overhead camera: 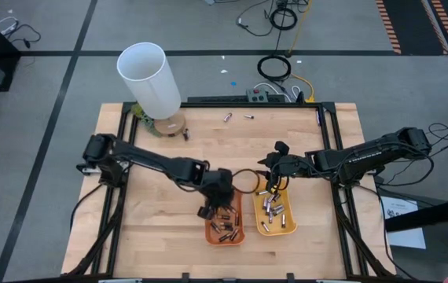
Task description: Sort batteries
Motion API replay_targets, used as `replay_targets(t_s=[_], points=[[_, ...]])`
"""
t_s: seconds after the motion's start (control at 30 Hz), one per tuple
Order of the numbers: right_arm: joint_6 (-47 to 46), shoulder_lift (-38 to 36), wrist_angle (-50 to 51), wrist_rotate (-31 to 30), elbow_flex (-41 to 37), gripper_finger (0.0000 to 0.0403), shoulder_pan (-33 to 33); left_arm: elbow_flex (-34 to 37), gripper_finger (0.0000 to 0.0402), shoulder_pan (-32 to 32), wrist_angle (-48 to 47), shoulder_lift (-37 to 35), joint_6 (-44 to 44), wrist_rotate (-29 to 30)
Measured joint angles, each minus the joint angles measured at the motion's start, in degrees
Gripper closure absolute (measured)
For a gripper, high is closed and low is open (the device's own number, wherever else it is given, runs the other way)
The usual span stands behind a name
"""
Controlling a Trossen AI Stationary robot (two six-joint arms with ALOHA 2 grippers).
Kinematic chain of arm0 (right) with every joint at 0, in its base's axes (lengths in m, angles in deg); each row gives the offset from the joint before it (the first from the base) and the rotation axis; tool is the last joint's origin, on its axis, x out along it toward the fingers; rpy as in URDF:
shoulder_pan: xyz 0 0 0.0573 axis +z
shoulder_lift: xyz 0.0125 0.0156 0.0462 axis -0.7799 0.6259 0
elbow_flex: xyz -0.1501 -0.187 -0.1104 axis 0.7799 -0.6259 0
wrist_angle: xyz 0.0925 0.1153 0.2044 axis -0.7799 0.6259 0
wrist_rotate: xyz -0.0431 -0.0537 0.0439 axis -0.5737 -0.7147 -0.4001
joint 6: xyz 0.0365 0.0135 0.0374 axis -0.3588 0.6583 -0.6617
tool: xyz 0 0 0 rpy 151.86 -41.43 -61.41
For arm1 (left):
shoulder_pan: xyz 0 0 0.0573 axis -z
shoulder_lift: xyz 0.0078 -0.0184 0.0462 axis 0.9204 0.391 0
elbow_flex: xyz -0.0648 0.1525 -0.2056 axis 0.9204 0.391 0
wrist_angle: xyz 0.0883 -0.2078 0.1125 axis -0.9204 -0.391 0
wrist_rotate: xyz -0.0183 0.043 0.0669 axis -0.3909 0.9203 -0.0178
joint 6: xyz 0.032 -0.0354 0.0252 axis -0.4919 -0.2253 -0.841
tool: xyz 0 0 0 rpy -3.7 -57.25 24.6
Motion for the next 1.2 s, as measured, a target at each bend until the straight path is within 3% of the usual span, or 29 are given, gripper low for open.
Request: replay_targets(t_s=[0.13, 0.27, 0.5, 0.67, 0.83, 1.2], points=[[0.0, 0.0, 0.05, 0.0, 0.0, 0.0252, 0.01, -1.55, 0.0303, -0.83, -4.46, -3.99, -4.02, 4.11], [0.0, 0.0, 0.05, 0.02, 0.0, 0.0252, 0.01, -1.69, 0.0304, -3.27, -11.04, -6.8, -9.57, 13.93], [0.48, 0.0, 0.14, 0.02, 0.0, 0.0252, 0.01, 0.21, 0.0304, -13.29, -23.0, -7.0, -15.4, 24.15], [0.5, 0.0, 0.29, 0.02, 0.0, 0.0252, 0.0, 4.76, 0.0304, -21.67, -23.67, -6.96, -24.95, 26.53], [0.55, 0.0, 0.69, 0.02, 0.0, 0.0252, 0.01, 9.76, 0.0298, -27.27, -19.19, -6.93, -40.04, 32.37], [0.92, 0.0, 1.29, 0.02, 0.0, 0.0252, 0.01, 17.16, 0.0219, -32.06, -8.89, -4.53, -57.3, 36.11]])
